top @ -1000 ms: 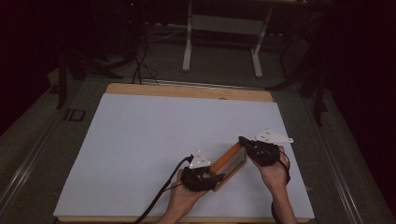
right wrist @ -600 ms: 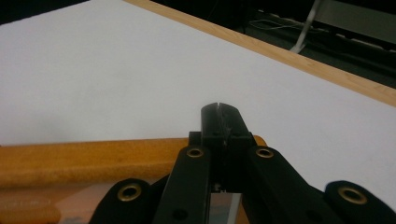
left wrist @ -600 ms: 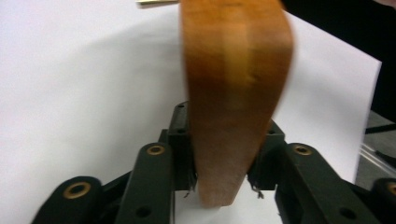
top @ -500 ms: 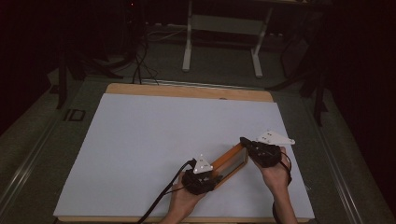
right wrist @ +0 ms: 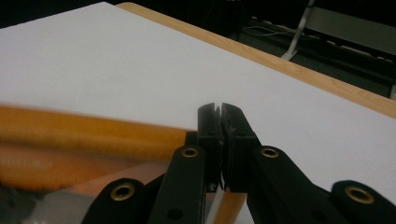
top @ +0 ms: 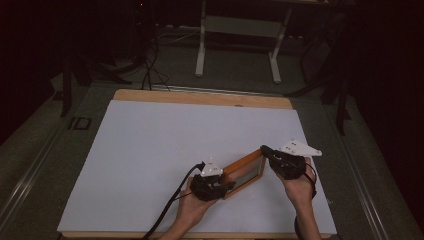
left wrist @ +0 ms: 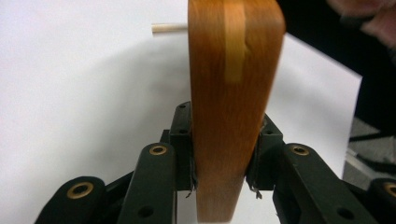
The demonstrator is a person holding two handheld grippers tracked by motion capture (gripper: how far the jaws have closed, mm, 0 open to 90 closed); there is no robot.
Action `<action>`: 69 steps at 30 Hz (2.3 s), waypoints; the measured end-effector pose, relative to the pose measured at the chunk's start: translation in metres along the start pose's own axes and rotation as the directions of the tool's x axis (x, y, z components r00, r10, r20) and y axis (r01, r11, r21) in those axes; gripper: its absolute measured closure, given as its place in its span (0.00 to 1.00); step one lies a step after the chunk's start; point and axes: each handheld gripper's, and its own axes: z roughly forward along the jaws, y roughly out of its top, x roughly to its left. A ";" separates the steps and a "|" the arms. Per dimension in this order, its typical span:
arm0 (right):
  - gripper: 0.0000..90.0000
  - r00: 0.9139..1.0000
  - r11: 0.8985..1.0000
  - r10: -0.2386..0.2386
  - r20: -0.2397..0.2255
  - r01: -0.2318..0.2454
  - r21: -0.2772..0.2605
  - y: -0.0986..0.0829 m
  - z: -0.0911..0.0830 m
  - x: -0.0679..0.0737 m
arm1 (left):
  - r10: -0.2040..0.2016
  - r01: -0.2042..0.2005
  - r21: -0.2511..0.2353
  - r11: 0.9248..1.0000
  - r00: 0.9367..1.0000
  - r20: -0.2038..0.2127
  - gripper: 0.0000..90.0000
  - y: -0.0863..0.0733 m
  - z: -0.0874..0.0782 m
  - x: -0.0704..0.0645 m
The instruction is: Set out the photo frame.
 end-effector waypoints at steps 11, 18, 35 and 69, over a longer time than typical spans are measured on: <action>0.95 1.000 1.000 -0.002 -0.011 0.002 0.002 -0.002 0.000 -0.001 | -0.009 0.011 -0.059 0.998 0.999 0.030 0.77 0.033 -0.039 0.028; 0.94 1.000 1.000 -0.015 -0.024 0.015 0.012 -0.003 0.003 0.003 | 0.017 -0.015 -0.059 0.998 0.999 0.031 0.77 0.048 -0.059 0.039; 0.86 0.988 0.993 -0.100 -0.122 0.106 0.051 -0.003 0.020 0.027 | 0.184 -0.185 0.008 0.983 0.979 0.084 0.76 0.061 -0.090 0.048; 0.34 0.881 0.983 -0.148 -0.450 0.180 0.029 0.001 0.051 0.063 | 0.272 -0.286 0.069 0.956 0.948 0.167 0.75 0.077 -0.078 0.047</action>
